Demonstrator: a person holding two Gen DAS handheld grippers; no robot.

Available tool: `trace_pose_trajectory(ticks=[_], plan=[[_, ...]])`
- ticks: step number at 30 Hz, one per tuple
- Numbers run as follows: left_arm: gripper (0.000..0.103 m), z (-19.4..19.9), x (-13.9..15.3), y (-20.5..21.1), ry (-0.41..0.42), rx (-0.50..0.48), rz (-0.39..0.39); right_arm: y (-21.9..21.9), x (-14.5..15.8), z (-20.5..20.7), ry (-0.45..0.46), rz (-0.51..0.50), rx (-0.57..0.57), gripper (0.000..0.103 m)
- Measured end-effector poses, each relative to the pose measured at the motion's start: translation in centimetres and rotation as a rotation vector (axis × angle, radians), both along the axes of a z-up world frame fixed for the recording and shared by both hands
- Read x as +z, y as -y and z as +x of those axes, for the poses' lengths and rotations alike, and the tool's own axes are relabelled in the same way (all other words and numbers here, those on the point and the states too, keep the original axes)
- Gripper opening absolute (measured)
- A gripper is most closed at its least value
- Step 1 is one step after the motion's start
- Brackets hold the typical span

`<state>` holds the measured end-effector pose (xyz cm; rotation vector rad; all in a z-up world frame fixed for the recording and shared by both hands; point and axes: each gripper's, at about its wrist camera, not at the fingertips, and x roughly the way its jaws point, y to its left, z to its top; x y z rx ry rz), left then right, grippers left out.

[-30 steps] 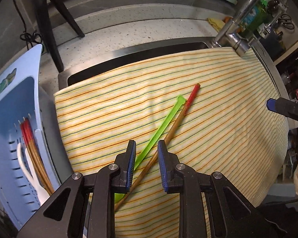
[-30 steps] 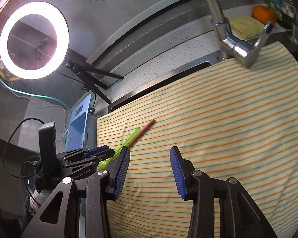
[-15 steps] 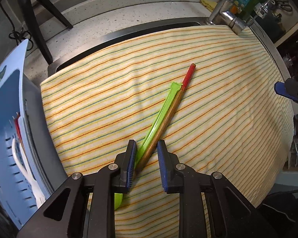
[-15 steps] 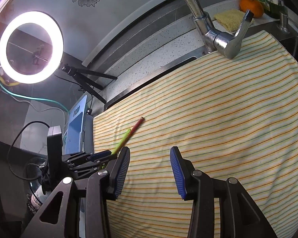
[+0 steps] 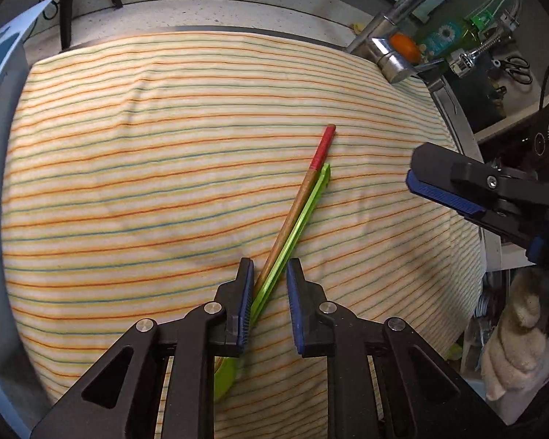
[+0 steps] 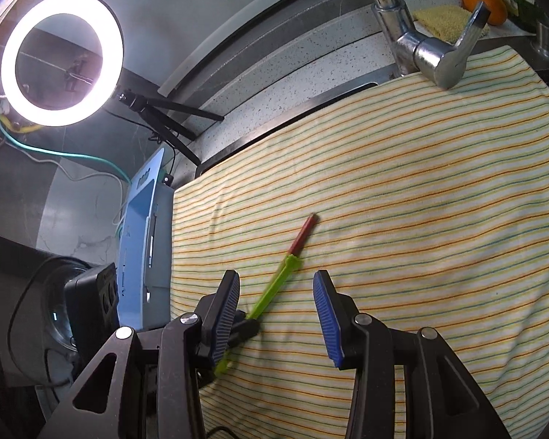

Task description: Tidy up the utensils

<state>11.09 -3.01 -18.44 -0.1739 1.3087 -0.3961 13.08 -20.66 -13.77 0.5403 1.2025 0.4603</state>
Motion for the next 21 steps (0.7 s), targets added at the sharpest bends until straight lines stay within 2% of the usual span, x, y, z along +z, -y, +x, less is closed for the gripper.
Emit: trace_pose_trajectory(ticks=[6, 12, 21], plan=[[0.017, -0.5, 0.4, 1.6, 0.05, -0.07, 0.095, 1.1, -0.5, -0.6, -0.008, -0.002, -0.005, 0.038], [0.017, 0.3, 0.3, -0.2, 0.023, -0.077, 0.05, 1.0, -1.4, -0.9, -0.034, 0.008, -0.01, 0.038], [0.018, 1.2, 0.9, 0.7, 0.071, -0.13, 0.106, -0.2, -1.7, -1.1, -0.047, 0.008, -0.012, 0.038]])
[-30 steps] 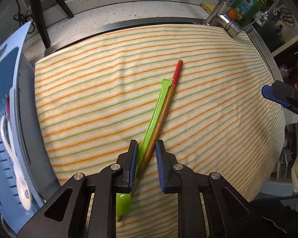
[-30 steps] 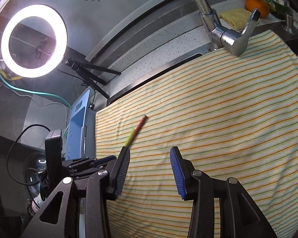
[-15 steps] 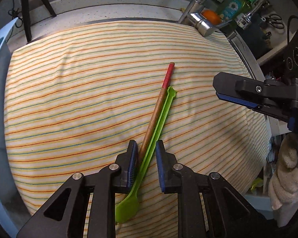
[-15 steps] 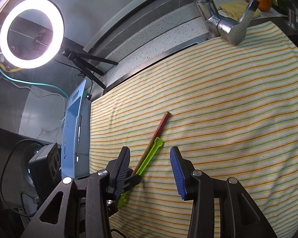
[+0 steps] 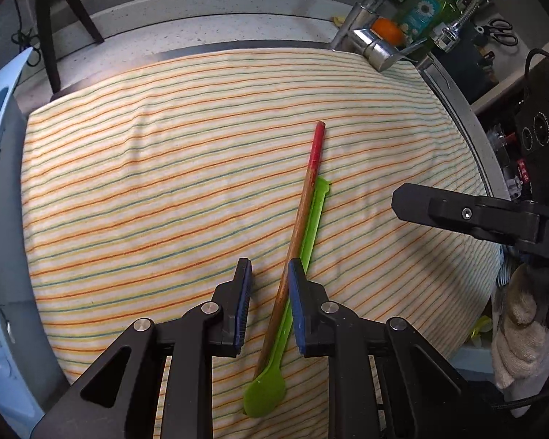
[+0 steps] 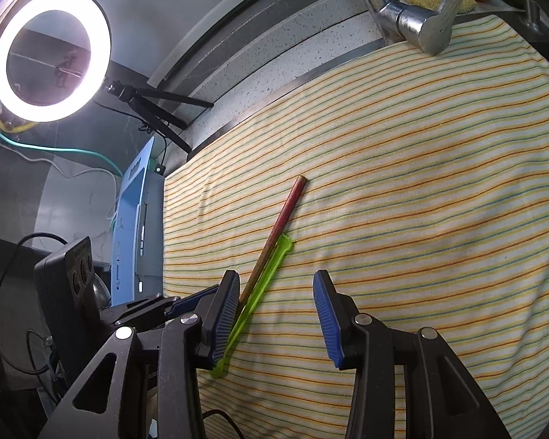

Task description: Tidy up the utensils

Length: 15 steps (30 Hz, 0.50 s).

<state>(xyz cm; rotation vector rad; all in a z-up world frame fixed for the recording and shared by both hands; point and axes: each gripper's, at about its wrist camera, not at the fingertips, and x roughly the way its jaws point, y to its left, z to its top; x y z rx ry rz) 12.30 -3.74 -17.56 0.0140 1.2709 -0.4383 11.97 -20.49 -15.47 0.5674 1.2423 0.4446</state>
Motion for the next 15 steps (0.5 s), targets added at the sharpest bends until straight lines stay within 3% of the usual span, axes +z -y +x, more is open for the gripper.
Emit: trace_pose_trajectory(ticks=[6, 9, 15], plan=[[0.018, 0.7, -0.7, 1.7, 0.019, -0.09, 0.053, 0.1, 0.0, 0.0, -0.005, -0.002, -0.015, 0.038], [0.009, 0.7, -0.7, 2.0, 0.04, -0.117, 0.101, 0.0, -0.1, 0.0, -0.011, -0.002, -0.019, 0.038], [0.005, 0.2, -0.7, 0.3, 0.037, -0.146, 0.121, -1.3, -1.3, 0.0, -0.052, 0.005, -0.007, 0.038]])
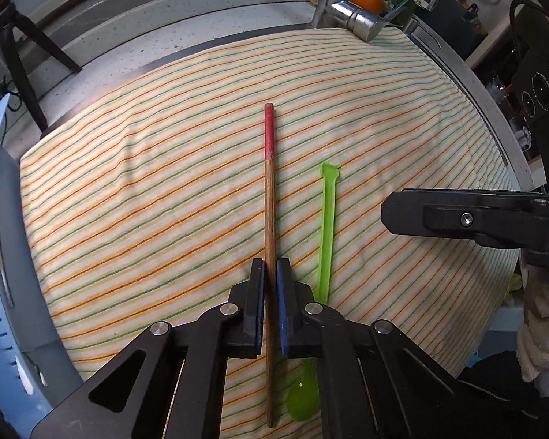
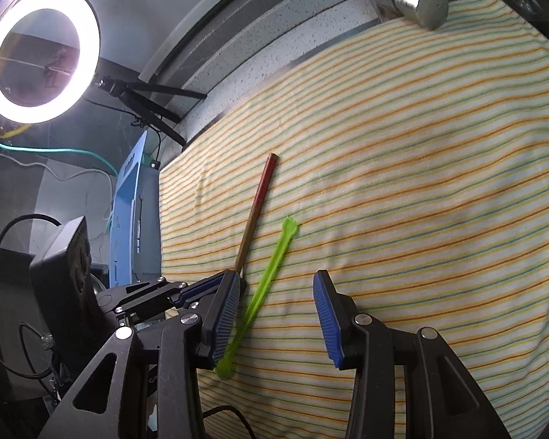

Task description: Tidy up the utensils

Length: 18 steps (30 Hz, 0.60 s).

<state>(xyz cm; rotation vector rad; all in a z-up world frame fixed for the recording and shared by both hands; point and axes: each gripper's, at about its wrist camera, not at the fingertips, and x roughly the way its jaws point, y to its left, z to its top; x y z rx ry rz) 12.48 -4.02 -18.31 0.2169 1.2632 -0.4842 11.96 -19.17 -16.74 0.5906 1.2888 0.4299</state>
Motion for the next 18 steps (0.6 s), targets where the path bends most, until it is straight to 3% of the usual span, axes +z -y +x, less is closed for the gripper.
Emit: trace_pose_trajectory(ticks=[7, 14, 18], plan=[[0.005, -0.9, 0.2, -1.6, -0.012, -0.029, 0.024, -2.8, -1.6, 0.4, -0.051, -0.025, 0.013, 0.037], [0.01, 0.2, 0.1, -2.1, -0.006, 0.014, -0.009, -5.1, -1.5, 1.0, -0.021, -0.123, 0.03, 0.032], [0.009, 0.5, 0.0, -2.2, 0.014, 0.019, -0.032, -6.6, -1.4, 1.7, 0.024, -0.213, 0.062, 0.018]])
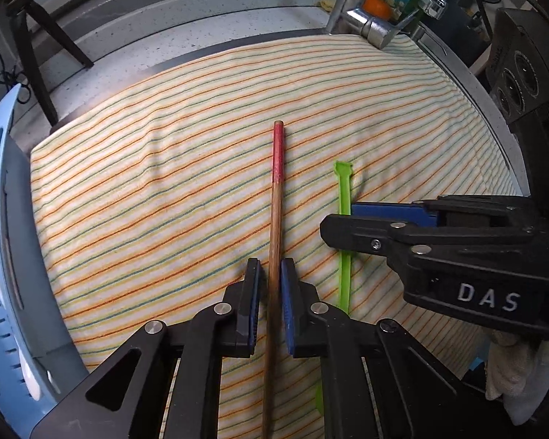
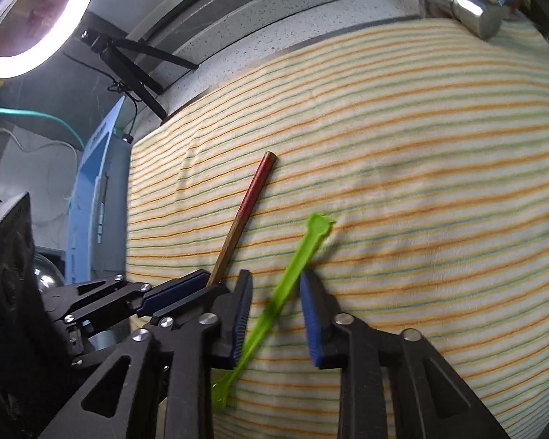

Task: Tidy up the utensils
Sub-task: 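Close the left gripper on the chopstick while the right gripper grasps the green spoon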

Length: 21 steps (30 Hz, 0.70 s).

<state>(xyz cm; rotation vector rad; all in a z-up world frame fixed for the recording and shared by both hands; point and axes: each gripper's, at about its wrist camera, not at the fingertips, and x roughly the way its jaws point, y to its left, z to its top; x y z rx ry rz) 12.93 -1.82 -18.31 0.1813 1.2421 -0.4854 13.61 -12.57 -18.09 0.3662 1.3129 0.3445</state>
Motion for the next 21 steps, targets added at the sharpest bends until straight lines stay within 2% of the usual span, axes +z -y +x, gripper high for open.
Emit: trace_pose_trajectory(ticks=[1, 9, 17, 21], plan=[[0.006, -0.1, 0.0, -0.4, 0.004, 0.006, -0.004, -0.2, 0.0, 0.1, 0.01, -0.019, 0.008, 0.013], [0.005, -1.4, 0.7, -3.6, 0.012, 0.102, -0.089, 0.1, 0.3, 0.6, 0.026, -0.023, 0.026, 0.006], [0.005, -2.5, 1.7, -5.4, 0.034, 0.183, -0.187, -0.2, 1.5, 0.1, 0.057, -0.022, 0.052, 0.004], [0.005, -2.8, 2.8, -5.5, 0.063, 0.197, -0.2, -1.0, 2.9, -0.2, 0.106, -0.038, 0.082, 0.003]])
